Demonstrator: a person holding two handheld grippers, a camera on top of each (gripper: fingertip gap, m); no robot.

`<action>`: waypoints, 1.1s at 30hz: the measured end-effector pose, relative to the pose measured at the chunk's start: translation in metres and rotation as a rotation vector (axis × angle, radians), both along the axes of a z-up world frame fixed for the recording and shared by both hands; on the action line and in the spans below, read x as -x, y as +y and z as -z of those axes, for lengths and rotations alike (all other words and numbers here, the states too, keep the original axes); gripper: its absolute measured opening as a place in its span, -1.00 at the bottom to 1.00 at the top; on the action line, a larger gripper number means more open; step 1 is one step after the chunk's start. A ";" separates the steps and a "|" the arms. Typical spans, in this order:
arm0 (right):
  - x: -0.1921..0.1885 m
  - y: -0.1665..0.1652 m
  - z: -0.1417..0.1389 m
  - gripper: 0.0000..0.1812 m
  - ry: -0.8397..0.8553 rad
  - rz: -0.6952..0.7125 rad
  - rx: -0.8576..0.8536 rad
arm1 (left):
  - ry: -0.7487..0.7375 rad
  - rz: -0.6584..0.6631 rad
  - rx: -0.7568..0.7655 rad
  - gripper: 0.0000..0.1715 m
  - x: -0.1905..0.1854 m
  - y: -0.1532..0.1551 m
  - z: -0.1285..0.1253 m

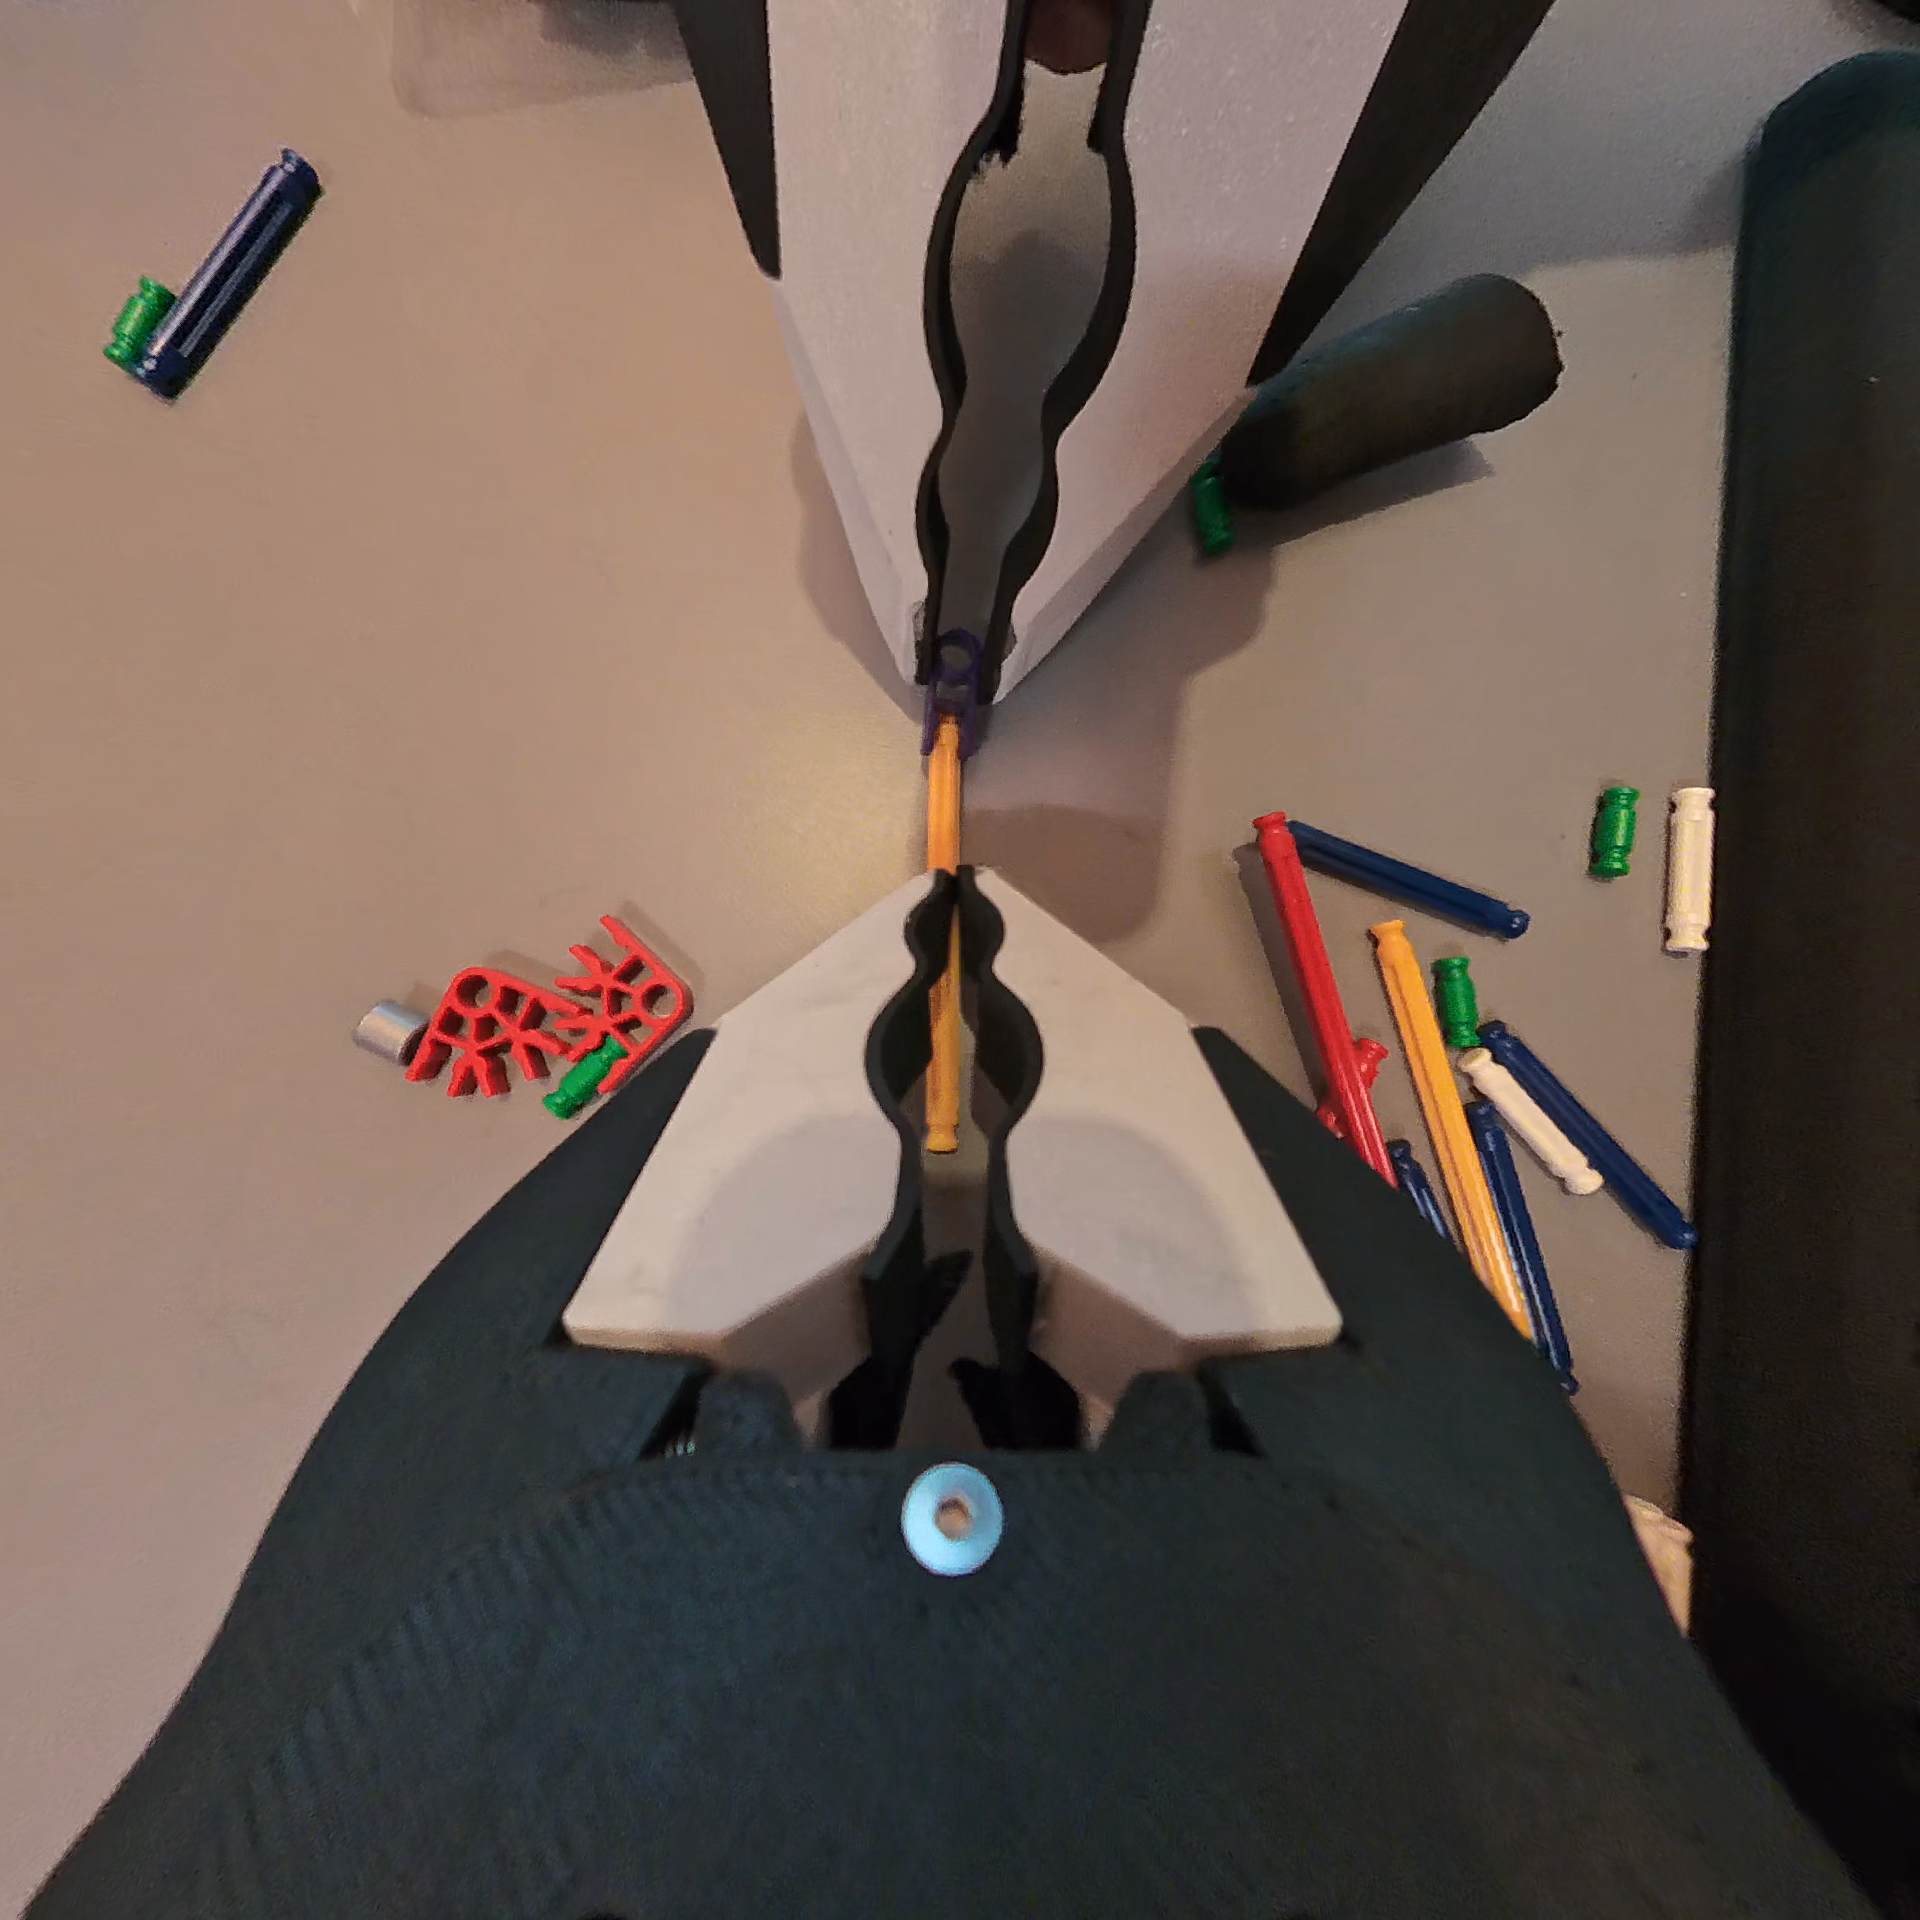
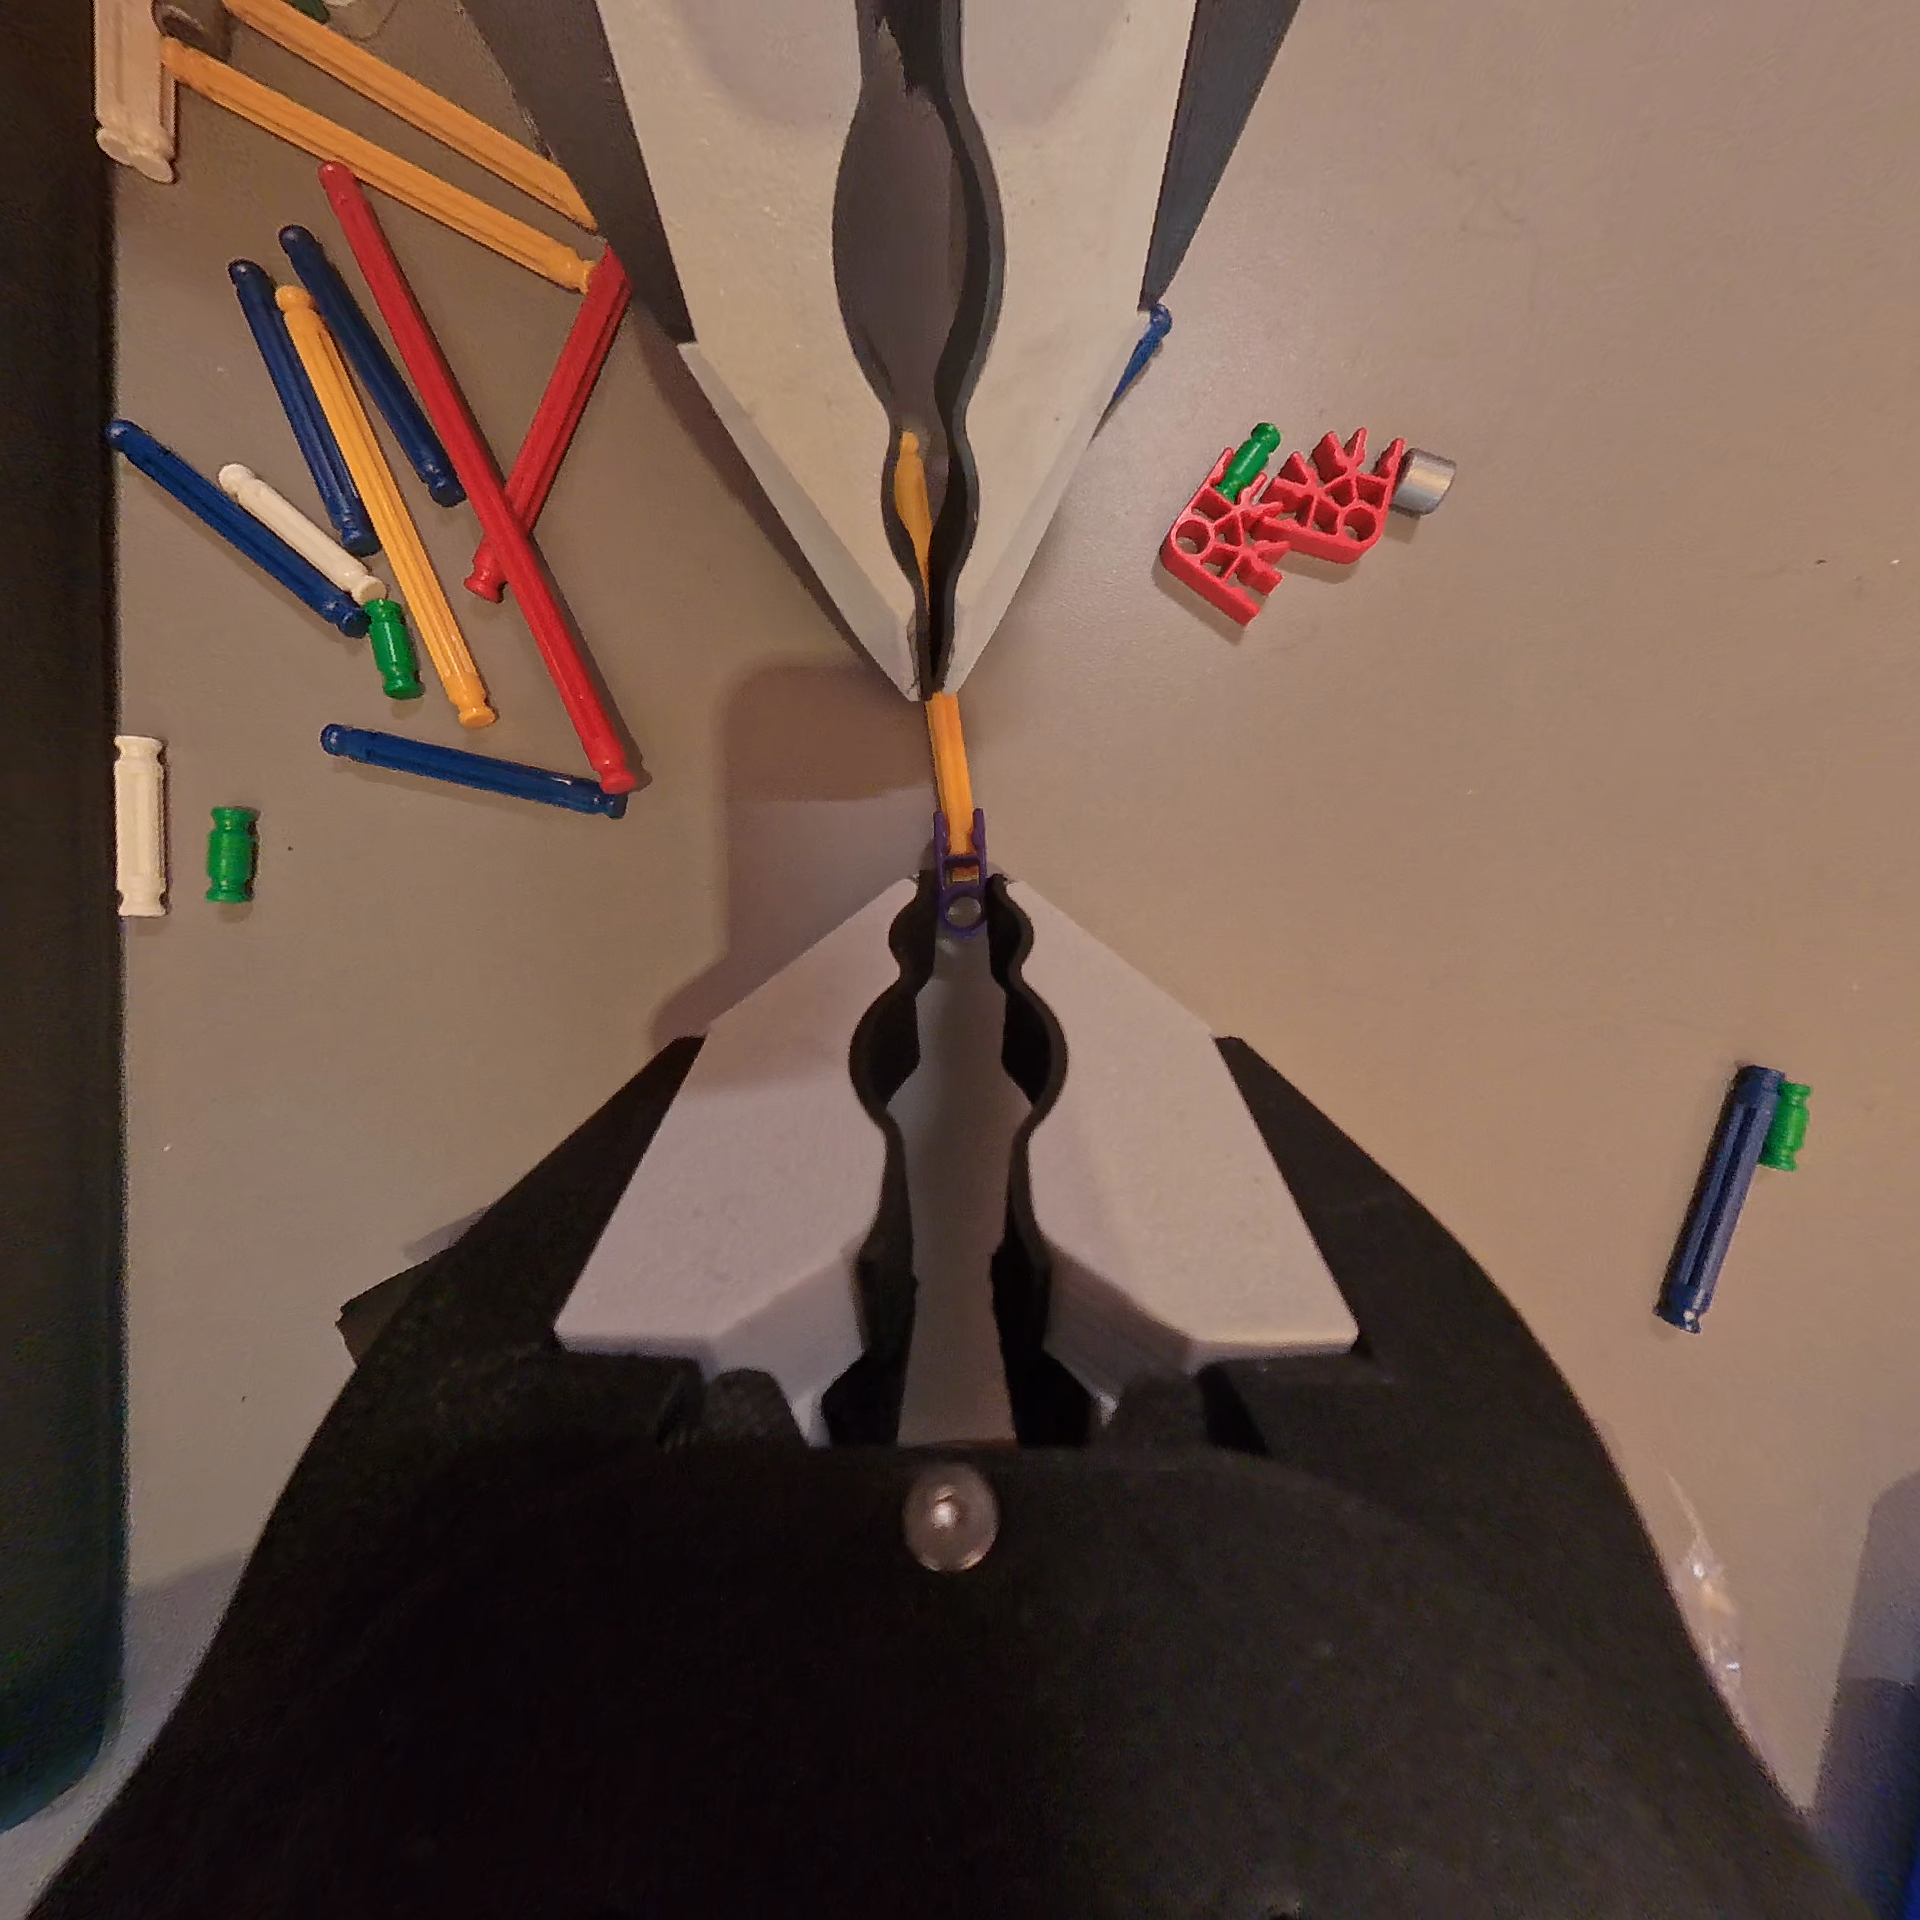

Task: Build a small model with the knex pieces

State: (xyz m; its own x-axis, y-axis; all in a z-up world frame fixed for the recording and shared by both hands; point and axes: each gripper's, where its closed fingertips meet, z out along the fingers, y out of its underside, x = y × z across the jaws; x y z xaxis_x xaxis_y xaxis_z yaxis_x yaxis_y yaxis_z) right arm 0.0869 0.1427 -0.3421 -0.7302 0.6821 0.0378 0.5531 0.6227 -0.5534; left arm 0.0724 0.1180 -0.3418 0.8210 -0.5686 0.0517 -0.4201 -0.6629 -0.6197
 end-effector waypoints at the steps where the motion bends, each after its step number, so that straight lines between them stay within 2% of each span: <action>1: 0.000 0.000 0.000 -0.93 -0.001 -0.001 0.001 | -0.006 0.004 0.004 -1.00 0.000 0.000 0.000; 13: -0.003 0.007 0.002 -0.93 -0.054 -0.049 -0.046 | -0.017 0.076 0.030 -1.00 -0.001 -0.001 0.000; 22: -0.004 0.003 0.006 -0.93 -0.112 -0.149 -0.098 | 0.009 0.173 0.053 -1.00 -0.002 -0.003 0.001; 29: -0.002 0.000 0.003 -0.80 -0.115 -0.110 -0.056 | -0.003 0.178 0.054 -1.00 -0.001 -0.002 0.001; 33: -0.001 -0.006 -0.006 -0.88 -0.070 -0.080 0.002 | -0.007 0.177 0.051 -1.00 0.000 -0.002 0.001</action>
